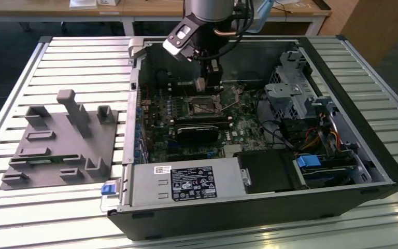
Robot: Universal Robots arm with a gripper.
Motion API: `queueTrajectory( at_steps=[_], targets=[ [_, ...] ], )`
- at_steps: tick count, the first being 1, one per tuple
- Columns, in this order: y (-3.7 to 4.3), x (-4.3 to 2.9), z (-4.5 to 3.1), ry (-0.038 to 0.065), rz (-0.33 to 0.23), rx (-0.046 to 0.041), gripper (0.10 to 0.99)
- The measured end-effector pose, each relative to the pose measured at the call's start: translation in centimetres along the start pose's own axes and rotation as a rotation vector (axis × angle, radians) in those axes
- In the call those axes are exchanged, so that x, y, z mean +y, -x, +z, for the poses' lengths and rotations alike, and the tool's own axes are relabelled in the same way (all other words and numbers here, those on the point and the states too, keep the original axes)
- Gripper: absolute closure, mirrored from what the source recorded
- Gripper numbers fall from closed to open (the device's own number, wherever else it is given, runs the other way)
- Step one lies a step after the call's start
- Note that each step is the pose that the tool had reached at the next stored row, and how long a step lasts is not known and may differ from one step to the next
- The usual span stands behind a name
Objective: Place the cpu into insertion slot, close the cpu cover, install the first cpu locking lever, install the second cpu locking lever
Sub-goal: 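Place the cpu into insertion slot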
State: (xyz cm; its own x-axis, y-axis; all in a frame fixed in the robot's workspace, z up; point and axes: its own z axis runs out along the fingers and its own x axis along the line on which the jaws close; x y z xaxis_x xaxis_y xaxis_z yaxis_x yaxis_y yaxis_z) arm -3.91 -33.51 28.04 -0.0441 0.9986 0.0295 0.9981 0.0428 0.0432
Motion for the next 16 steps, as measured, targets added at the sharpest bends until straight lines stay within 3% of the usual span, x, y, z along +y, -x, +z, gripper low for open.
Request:
queueTrajectory(
  at_steps=[16],
  targets=[
    [-0.25, -0.07, 1.97, 0.000, 0.014, -0.0013, 0.549]
  ],
)
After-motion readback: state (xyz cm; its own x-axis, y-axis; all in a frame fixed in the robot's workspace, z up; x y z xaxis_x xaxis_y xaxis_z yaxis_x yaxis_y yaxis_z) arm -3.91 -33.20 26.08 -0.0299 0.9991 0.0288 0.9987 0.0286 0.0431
